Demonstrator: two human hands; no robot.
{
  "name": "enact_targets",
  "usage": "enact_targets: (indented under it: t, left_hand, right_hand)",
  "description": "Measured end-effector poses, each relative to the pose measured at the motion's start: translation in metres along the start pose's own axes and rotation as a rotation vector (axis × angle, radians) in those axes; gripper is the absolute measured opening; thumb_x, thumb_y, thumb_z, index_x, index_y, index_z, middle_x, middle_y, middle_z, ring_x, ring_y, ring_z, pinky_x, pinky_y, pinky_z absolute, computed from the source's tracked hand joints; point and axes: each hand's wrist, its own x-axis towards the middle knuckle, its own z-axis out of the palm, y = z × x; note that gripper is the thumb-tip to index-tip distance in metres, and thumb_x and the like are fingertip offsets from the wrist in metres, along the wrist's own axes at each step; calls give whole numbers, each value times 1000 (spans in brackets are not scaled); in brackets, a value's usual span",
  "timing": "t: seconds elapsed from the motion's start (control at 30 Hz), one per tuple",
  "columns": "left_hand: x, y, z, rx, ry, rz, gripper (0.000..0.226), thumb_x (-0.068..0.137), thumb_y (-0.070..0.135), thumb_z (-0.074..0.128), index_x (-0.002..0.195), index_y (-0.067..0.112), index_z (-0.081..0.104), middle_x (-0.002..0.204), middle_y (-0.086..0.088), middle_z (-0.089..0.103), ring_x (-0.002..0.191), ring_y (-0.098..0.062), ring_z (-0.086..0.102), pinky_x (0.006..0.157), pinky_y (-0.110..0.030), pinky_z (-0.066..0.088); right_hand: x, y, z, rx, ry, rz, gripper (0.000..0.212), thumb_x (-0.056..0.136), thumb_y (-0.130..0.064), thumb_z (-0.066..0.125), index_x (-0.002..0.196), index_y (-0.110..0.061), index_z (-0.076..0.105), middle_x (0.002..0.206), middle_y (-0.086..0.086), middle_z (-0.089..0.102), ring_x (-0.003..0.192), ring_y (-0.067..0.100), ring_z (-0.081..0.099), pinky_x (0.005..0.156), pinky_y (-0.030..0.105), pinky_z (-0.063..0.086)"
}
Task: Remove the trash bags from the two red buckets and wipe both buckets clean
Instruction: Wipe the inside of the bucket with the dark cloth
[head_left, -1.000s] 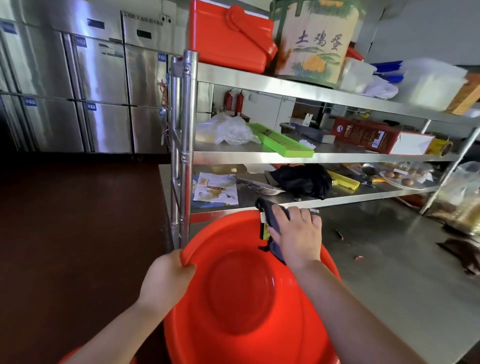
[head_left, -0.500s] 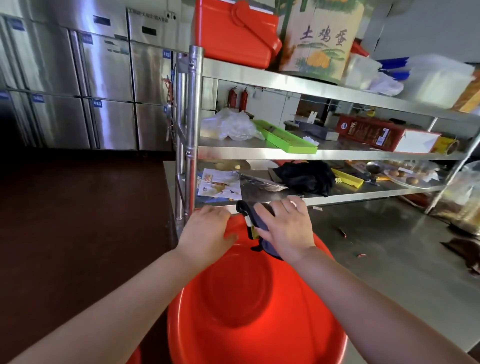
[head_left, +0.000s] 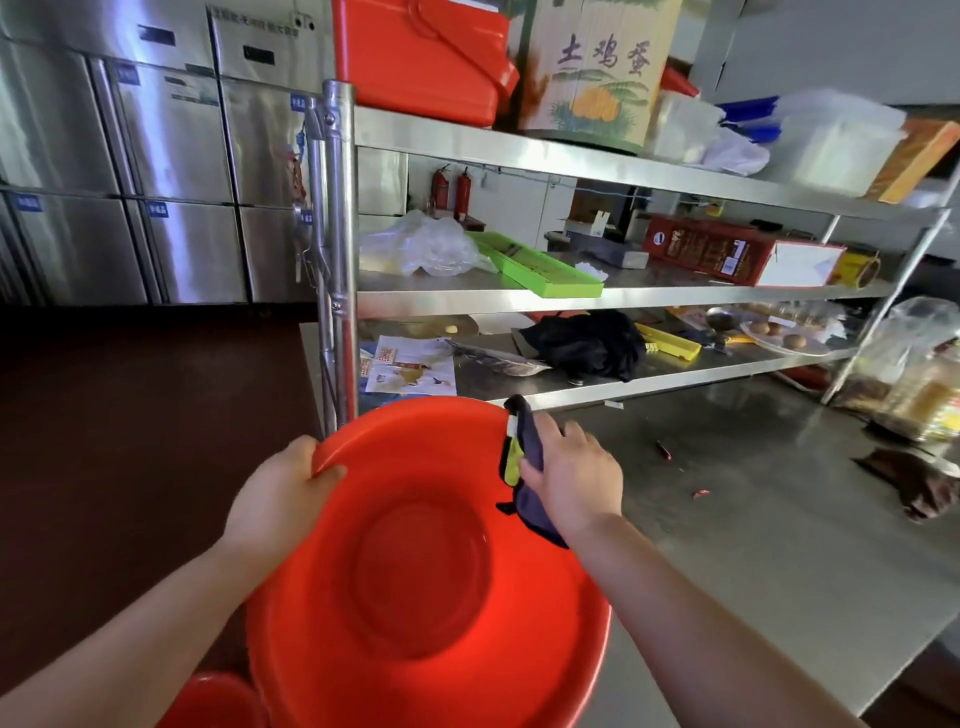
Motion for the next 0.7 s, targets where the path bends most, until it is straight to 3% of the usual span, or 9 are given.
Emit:
enact_targets:
  t: [0.1,0.23,0.33,0.43,0.5,0.6,0.7]
  left_hand:
    - [-8,-7,0,-75,20,-52,25,88,30,60,75,12,48,68,-5,58,64,-21,56,57,-36,40]
    - [-3,-5,-8,62,-108,-74,25,82,39,63,77,17,52,72,-1,59,70,-20,59,58,-33,40]
    - [8,8,-8,-19,-229,-61,26,72,44,71,83,25,58,80,9,62,74,-8,59,62,-29,43]
    - [15,37,4,-108,-332,65,35,67,48,72,94,33,54,87,19,59,82,-1,58,74,-27,47]
    - [14,56,16,-129,-383,136,31,66,46,69,91,36,53,84,20,60,80,1,58,73,-26,49]
    - [5,63,36,-191,-426,163,17,71,33,70,83,36,59,72,14,65,68,1,62,64,-24,50]
    - [-6,57,55,-207,-426,53,8,80,27,63,80,19,61,58,6,59,48,-8,55,52,-26,43]
  right_hand:
    - [-12,4,4,93,-115,149,52,77,-40,70,122,-20,52,90,4,60,82,26,62,54,30,39]
    - [0,6,-10,94,-141,87,46,77,-35,66,118,-21,52,89,4,61,81,28,61,55,30,35]
    - [19,9,-28,14,-90,-120,44,72,-32,71,112,-21,57,80,3,59,71,28,60,52,29,33]
    - [32,-5,-42,-70,-19,-432,45,58,-30,81,99,-20,65,72,3,60,64,27,59,51,28,36]
    - [32,-16,-43,-85,21,-609,48,52,-29,84,95,-20,66,71,4,59,64,27,59,55,29,41]
    - [27,-22,-39,-85,69,-693,54,49,-32,87,97,-21,67,74,3,60,65,26,58,59,29,43]
    - [25,-16,-33,-100,122,-670,52,54,-33,84,101,-22,65,74,1,58,67,24,55,60,30,40]
